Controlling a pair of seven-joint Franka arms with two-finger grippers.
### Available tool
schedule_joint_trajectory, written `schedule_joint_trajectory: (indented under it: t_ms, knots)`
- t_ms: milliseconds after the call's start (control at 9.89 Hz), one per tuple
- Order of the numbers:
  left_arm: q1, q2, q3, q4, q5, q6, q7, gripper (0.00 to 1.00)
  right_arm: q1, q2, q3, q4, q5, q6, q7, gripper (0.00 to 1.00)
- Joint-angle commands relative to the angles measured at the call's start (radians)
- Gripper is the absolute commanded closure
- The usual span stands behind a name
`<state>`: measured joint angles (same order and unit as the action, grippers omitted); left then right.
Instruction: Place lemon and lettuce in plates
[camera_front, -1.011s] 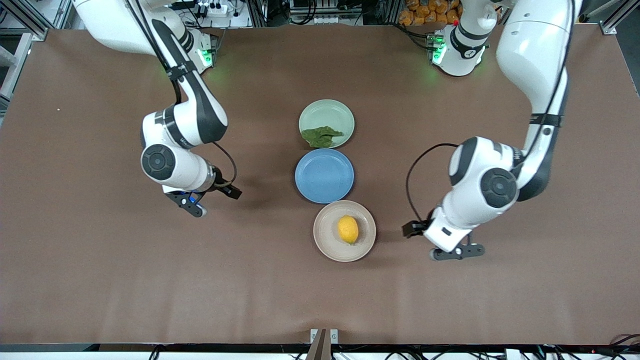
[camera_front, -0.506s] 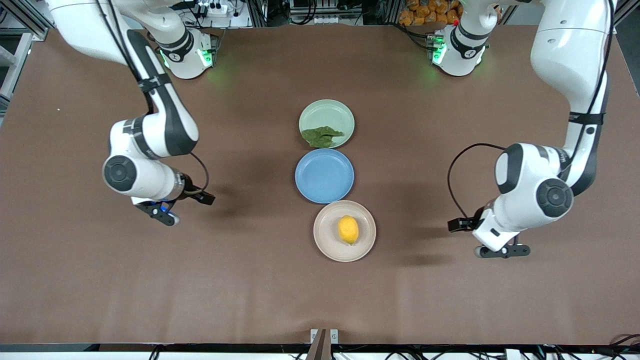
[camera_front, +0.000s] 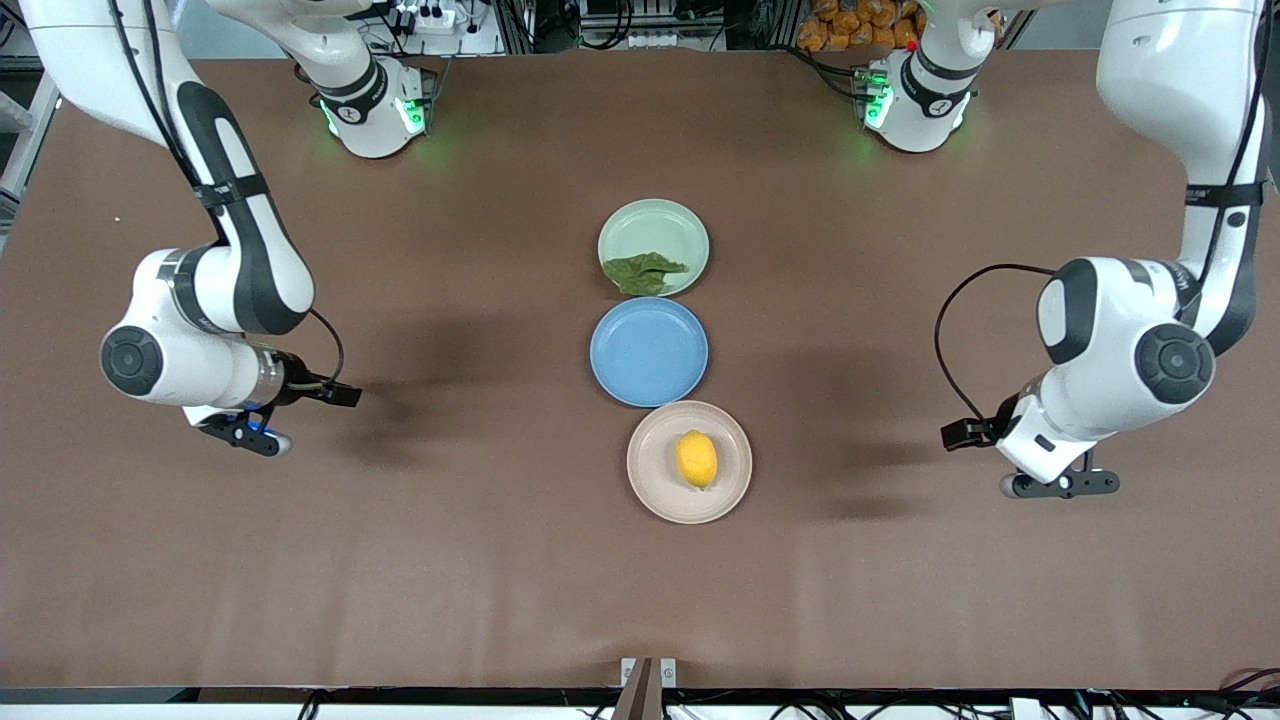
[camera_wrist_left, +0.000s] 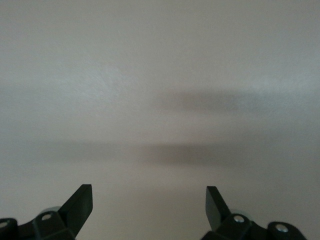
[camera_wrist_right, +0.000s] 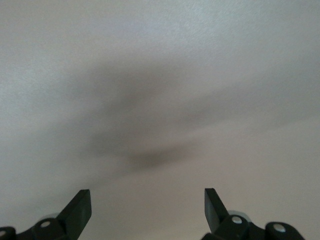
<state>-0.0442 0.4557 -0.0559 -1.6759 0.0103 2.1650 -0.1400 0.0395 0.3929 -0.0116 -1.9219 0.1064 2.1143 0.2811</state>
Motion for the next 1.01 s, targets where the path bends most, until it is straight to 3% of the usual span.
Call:
schedule_joint_trajectory:
  t_ms: [0,506,910]
  knots:
    - [0.007,-0.103,-0.001,-0.047,0.020,-0.046,0.013,0.00,-0.004,-0.184,0.012,-0.165,-0.030,0.056,-0.045,0.00]
    - [0.010,-0.261,-0.002,-0.016,0.002,-0.256,0.013,0.00,-0.006,-0.376,0.009,-0.175,-0.056,0.036,-0.173,0.00]
    - [0.032,-0.323,-0.001,0.084,-0.111,-0.414,0.013,0.00,-0.007,-0.411,-0.047,-0.025,-0.057,0.021,-0.376,0.00]
